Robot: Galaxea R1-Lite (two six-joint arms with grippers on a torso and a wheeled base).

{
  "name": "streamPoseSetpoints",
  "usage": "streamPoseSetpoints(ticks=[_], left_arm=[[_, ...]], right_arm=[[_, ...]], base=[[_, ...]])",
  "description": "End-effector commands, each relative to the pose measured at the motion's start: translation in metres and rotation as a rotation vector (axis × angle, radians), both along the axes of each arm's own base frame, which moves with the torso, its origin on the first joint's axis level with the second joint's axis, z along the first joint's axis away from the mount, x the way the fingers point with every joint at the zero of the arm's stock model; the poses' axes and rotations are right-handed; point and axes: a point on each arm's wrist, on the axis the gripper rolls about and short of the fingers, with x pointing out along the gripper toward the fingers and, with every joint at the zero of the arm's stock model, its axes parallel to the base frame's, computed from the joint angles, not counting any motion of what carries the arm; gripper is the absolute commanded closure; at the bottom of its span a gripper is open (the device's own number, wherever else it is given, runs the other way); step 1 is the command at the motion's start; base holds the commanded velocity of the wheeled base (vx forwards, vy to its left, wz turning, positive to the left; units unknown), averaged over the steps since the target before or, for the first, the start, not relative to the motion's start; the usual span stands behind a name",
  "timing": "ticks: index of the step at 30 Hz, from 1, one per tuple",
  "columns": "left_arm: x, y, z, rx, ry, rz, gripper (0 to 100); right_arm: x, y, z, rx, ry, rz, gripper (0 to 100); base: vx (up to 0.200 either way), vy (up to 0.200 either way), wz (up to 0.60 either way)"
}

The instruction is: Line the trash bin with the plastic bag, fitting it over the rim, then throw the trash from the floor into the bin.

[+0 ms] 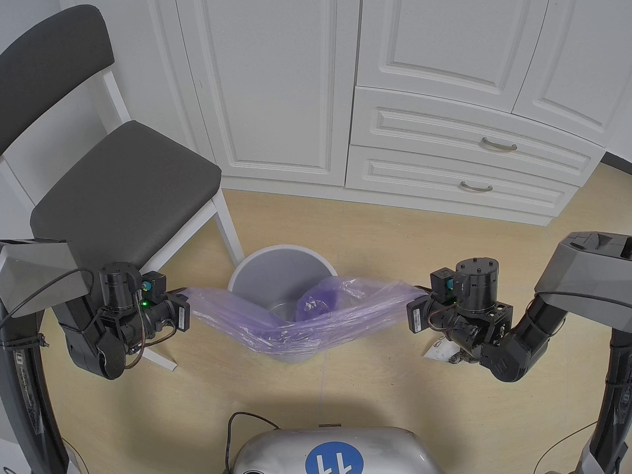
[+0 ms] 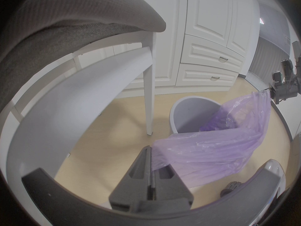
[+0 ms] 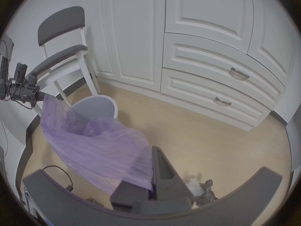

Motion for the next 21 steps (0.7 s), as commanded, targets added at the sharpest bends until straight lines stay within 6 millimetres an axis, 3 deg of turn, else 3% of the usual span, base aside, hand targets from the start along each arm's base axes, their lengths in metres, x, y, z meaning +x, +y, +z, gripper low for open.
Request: streamPoseSetpoints(ticks=[1, 13, 21], left_arm=[[-0.004, 0.001, 0.011, -0.001, -0.024, 0.004, 100], [-0.002, 0.0, 0.004, 0.0, -0.004, 0.001, 100], [0.005, -0.004, -0.026, 0.006, 0.065, -0.007, 100]], right_arm=[[-0.006, -0.004, 0.012, 0.008, -0.017, -0.002, 100], [-0.002, 0.0, -0.004, -0.009, 0.018, 0.001, 100], [0.005, 0.003, -0.023, -0.026, 0.051, 0.0, 100]], base=[[0.0, 0.0, 0.0], [0.0, 0.0, 0.0], [0.0, 0.0, 0.0]])
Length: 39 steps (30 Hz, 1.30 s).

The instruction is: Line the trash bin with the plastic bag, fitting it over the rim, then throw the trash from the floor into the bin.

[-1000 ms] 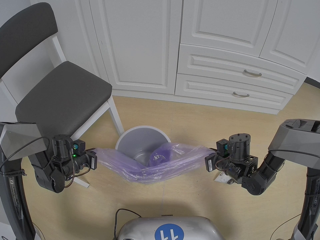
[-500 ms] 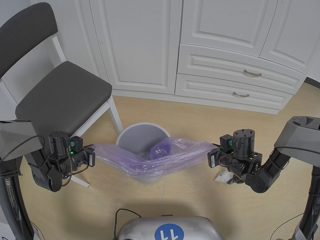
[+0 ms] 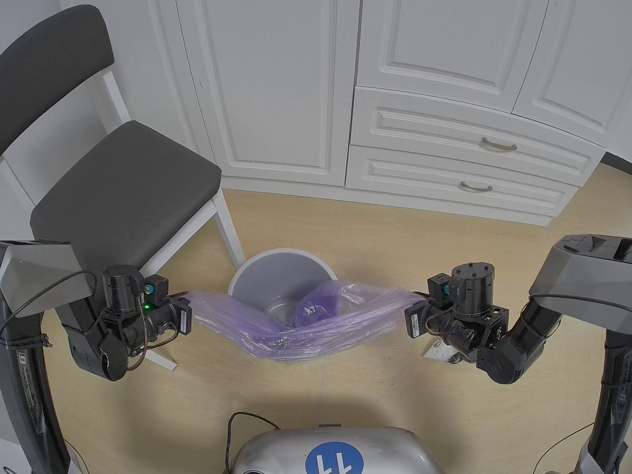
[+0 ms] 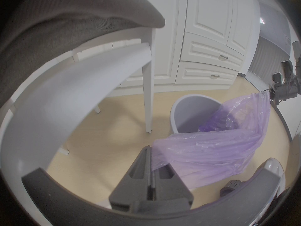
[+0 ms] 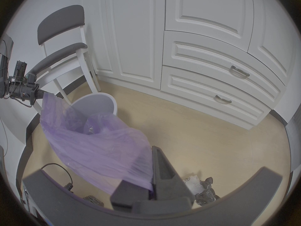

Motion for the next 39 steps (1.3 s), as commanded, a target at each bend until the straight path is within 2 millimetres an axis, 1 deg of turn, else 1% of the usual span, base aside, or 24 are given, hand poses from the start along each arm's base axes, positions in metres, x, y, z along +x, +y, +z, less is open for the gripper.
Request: streamPoseSetpoints(ticks=[1, 3, 7, 10, 21, 24, 25, 27, 29, 30, 31, 32, 34, 39], left_arm=[[0.006, -0.002, -0.021, 0.004, 0.047, -0.003, 100], [0.01, -0.002, -0.029, 0.005, 0.058, -0.001, 100], [0.015, -0.002, -0.039, 0.015, 0.068, 0.021, 100], [0.02, -0.002, -0.049, 0.026, 0.078, 0.044, 100], [0.026, -0.004, -0.066, 0.025, 0.104, 0.051, 100], [0.031, -0.004, -0.067, 0.031, 0.09, 0.076, 100], [0.036, -0.005, -0.064, 0.016, 0.069, 0.107, 100], [0.038, -0.006, -0.061, -0.009, 0.058, 0.126, 100], [0.043, -0.007, -0.053, -0.053, 0.034, 0.14, 100], [0.043, -0.007, -0.053, -0.055, 0.033, 0.14, 100], [0.046, -0.008, -0.047, -0.072, 0.014, 0.147, 100], [0.046, -0.008, -0.047, -0.072, 0.014, 0.147, 100], [0.048, -0.008, -0.041, -0.095, -0.004, 0.168, 100], [0.048, -0.01, -0.037, -0.111, -0.013, 0.17, 100]], right_arm=[[0.004, 0.002, -0.015, -0.014, 0.027, -0.001, 100], [0.007, 0.002, -0.017, -0.014, 0.028, -0.002, 100], [0.01, 0.003, -0.025, -0.018, 0.041, -0.005, 100], [0.014, 0.005, -0.035, -0.02, 0.054, -0.007, 100], [0.018, 0.007, -0.059, -0.04, 0.103, -0.009, 100], [0.019, 0.008, -0.064, -0.042, 0.107, -0.009, 100], [0.022, 0.009, -0.066, -0.035, 0.099, -0.01, 100], [0.024, 0.01, -0.064, -0.023, 0.09, -0.013, 100], [0.028, 0.013, -0.061, 0.025, 0.075, -0.026, 100], [0.029, 0.013, -0.061, 0.029, 0.073, -0.027, 100], [0.032, 0.016, -0.058, 0.06, 0.062, -0.034, 100], [0.032, 0.016, -0.058, 0.06, 0.062, -0.034, 100], [0.036, 0.018, -0.057, 0.083, 0.052, -0.041, 100], [0.036, 0.018, -0.06, 0.09, 0.037, -0.04, 100]], base=[[0.0, 0.0, 0.0], [0.0, 0.0, 0.0], [0.0, 0.0, 0.0], [0.0, 0.0, 0.0], [0.0, 0.0, 0.0], [0.0, 0.0, 0.0], [0.0, 0.0, 0.0], [0.0, 0.0, 0.0], [0.0, 0.0, 0.0], [0.0, 0.0, 0.0], [0.0, 0.0, 0.0], [0.0, 0.0, 0.0], [0.0, 0.0, 0.0], [0.0, 0.0, 0.0]])
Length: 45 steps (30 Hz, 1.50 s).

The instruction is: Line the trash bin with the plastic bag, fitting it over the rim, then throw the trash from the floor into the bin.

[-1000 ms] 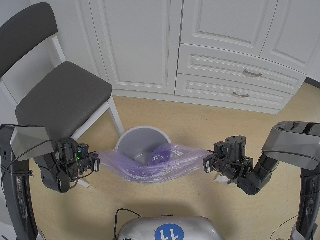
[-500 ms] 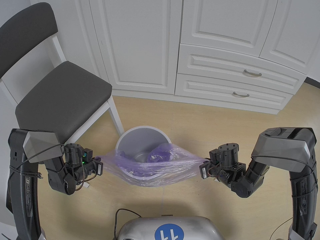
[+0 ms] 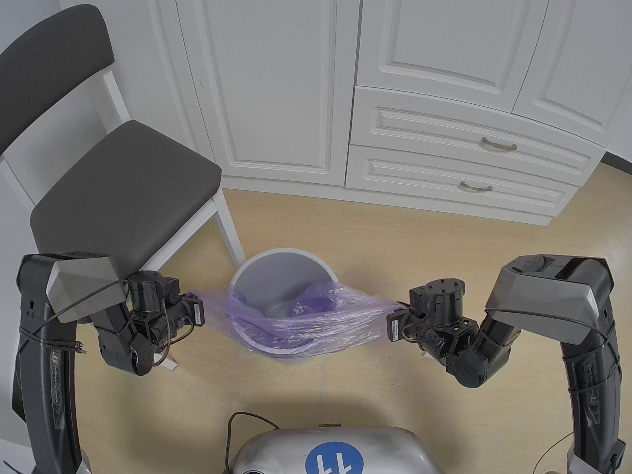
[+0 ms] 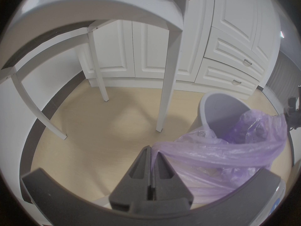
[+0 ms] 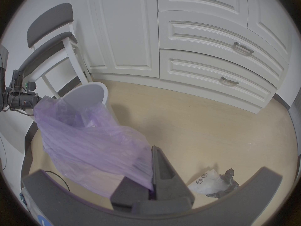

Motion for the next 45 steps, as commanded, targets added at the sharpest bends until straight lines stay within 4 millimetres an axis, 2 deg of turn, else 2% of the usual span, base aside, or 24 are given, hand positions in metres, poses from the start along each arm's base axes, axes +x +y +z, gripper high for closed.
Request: streamPoseSetpoints(ticks=[1, 4, 5, 7, 9, 10, 12, 13, 14, 15, 16, 21, 24, 29, 39, 42, 45], left_arm=[[0.0, -0.002, 0.009, -0.004, -0.024, -0.003, 100], [-0.002, -0.002, 0.012, -0.005, -0.026, -0.004, 100], [-0.004, -0.002, 0.012, -0.004, -0.021, -0.008, 100], [-0.006, -0.002, 0.013, -0.005, -0.018, -0.012, 100], [-0.009, -0.002, 0.014, -0.006, -0.023, -0.017, 100], [-0.009, -0.002, 0.015, -0.006, -0.026, -0.017, 100], [-0.009, -0.002, 0.016, -0.009, -0.042, -0.018, 100], [-0.009, -0.002, 0.016, -0.01, -0.044, -0.018, 100], [-0.009, -0.002, 0.015, -0.009, -0.045, -0.02, 100], [-0.009, -0.002, 0.015, -0.009, -0.045, -0.02, 100], [-0.009, -0.002, 0.015, -0.011, -0.045, -0.027, 100], [-0.009, -0.001, 0.012, -0.015, -0.034, -0.033, 100], [-0.008, 0.0, 0.009, -0.01, -0.028, -0.029, 100], [-0.007, 0.001, 0.006, -0.007, -0.018, -0.023, 100], [-0.007, 0.002, 0.003, -0.004, -0.012, -0.022, 100], [-0.007, 0.002, 0.004, -0.004, -0.014, -0.022, 100], [-0.009, 0.0, 0.008, -0.008, -0.021, -0.032, 100]], right_arm=[[-0.001, 0.0, -0.006, -0.008, 0.006, 0.002, 100], [-0.004, -0.002, -0.006, -0.022, 0.013, 0.007, 100], [-0.005, -0.003, -0.005, -0.029, 0.013, 0.01, 0], [-0.005, -0.004, 0.0, -0.024, 0.005, 0.009, 0], [-0.012, -0.017, 0.019, -0.004, 0.002, 0.031, 0], [-0.013, -0.019, 0.022, 0.0, 0.002, 0.036, 0], [-0.023, -0.038, 0.045, 0.051, 0.004, 0.12, 0], [-0.024, -0.042, 0.049, 0.06, 0.006, 0.135, 0], [-0.028, -0.055, 0.059, 0.091, 0.008, 0.18, 0], [-0.028, -0.055, 0.059, 0.091, 0.008, 0.18, 0], [-0.03, -0.07, 0.068, 0.127, 0.011, 0.231, 0], [-0.026, -0.104, 0.065, 0.186, 0.061, 0.296, 0], [-0.023, -0.115, 0.059, 0.22, 0.086, 0.338, 0], [-0.021, -0.122, 0.048, 0.24, 0.112, 0.363, 0], [-0.02, -0.127, 0.054, 0.241, 0.088, 0.358, 0], [-0.019, -0.129, 0.065, 0.237, 0.047, 0.342, 0], [-0.021, -0.141, 0.095, 0.218, -0.059, 0.284, 0]], base=[[0.0, 0.0, 0.0], [0.0, 0.0, 0.0], [0.0, 0.0, 0.0], [0.0, 0.0, 0.0], [0.0, 0.0, 0.0], [0.0, 0.0, 0.0], [0.0, 0.0, 0.0], [0.0, 0.0, 0.0], [0.0, 0.0, 0.0], [0.0, 0.0, 0.0], [0.0, 0.0, 0.0], [0.0, 0.0, 0.0], [0.0, 0.0, 0.0], [0.0, 0.0, 0.0], [0.0, 0.0, 0.0], [0.0, 0.0, 0.0], [0.0, 0.0, 0.0]])
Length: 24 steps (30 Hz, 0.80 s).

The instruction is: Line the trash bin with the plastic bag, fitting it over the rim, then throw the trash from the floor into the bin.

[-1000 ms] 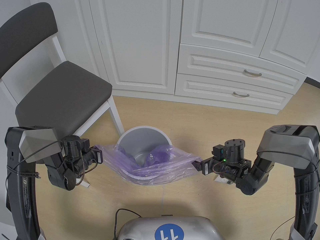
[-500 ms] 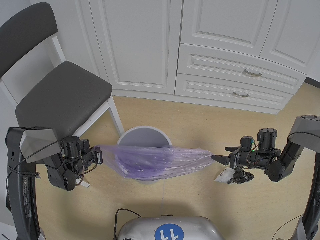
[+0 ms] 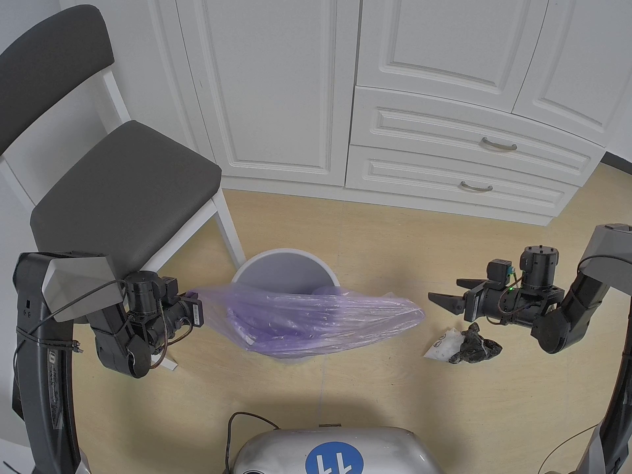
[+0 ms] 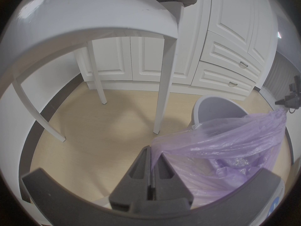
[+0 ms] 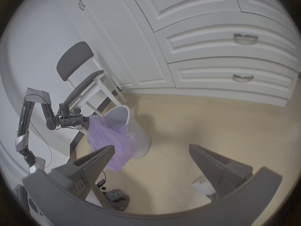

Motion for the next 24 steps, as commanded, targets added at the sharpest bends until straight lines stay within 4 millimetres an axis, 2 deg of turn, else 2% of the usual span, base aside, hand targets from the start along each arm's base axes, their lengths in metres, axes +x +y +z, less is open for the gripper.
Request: streamPoseSetpoints(ticks=[1, 3, 6, 7, 9, 10, 11, 12, 13, 15, 16, 18, 22, 23, 24], left_arm=[[-0.004, -0.004, 0.005, -0.004, -0.009, -0.014, 100], [-0.01, -0.011, 0.012, -0.006, -0.011, -0.035, 100], [-0.018, -0.023, 0.019, -0.007, -0.013, -0.068, 100], [-0.022, -0.027, 0.021, -0.007, -0.01, -0.08, 100], [-0.024, -0.031, 0.021, -0.006, -0.008, -0.091, 100], [-0.025, -0.033, 0.021, -0.007, -0.008, -0.097, 100], [-0.025, -0.033, 0.021, -0.007, -0.008, -0.097, 100], [-0.026, -0.033, 0.019, -0.006, -0.005, -0.097, 100], [-0.026, -0.033, 0.019, -0.006, -0.005, -0.097, 100], [-0.025, -0.033, 0.018, -0.006, -0.005, -0.097, 100], [-0.025, -0.033, 0.017, -0.006, -0.003, -0.097, 100], [-0.024, -0.031, 0.017, -0.008, -0.006, -0.09, 100], [-0.022, -0.029, 0.015, -0.005, 0.006, -0.085, 100], [-0.022, -0.027, 0.013, -0.002, 0.011, -0.079, 100], [-0.021, -0.026, 0.01, -0.001, 0.017, -0.079, 0]], right_arm=[[-0.005, -0.011, 0.039, -0.004, -0.121, -0.076, 0], [-0.012, -0.009, 0.055, -0.014, -0.168, -0.12, 0], [-0.02, -0.001, 0.066, -0.03, -0.196, -0.16, 0], [-0.025, 0.012, 0.068, -0.042, -0.205, -0.166, 0], [-0.03, 0.024, 0.068, -0.057, -0.206, -0.18, 0], [-0.035, 0.039, 0.066, -0.09, -0.211, -0.184, 0], [-0.035, 0.039, 0.066, -0.09, -0.211, -0.184, 0], [-0.04, 0.055, 0.062, -0.14, -0.219, -0.19, 0], [-0.042, 0.058, 0.061, -0.15, -0.22, -0.192, 0], [-0.051, 0.079, 0.054, -0.189, -0.209, -0.184, 0], [-0.051, 0.079, 0.054, -0.189, -0.209, -0.182, 0], [-0.059, 0.098, 0.049, -0.198, -0.206, -0.167, 0], [-0.056, 0.119, 0.045, -0.208, -0.229, -0.139, 0], [-0.053, 0.132, 0.049, -0.218, -0.257, -0.113, 0], [-0.051, 0.14, 0.053, -0.239, -0.273, -0.097, 0]], base=[[0.0, 0.0, 0.0], [0.0, 0.0, 0.0], [0.0, 0.0, 0.0], [0.0, 0.0, 0.0], [0.0, 0.0, 0.0], [0.0, 0.0, 0.0], [0.0, 0.0, 0.0], [0.0, 0.0, 0.0], [0.0, 0.0, 0.0], [0.0, 0.0, 0.0], [0.0, 0.0, 0.0], [0.0, 0.0, 0.0], [0.0, 0.0, 0.0], [0.0, 0.0, 0.0], [0.0, 0.0, 0.0]])
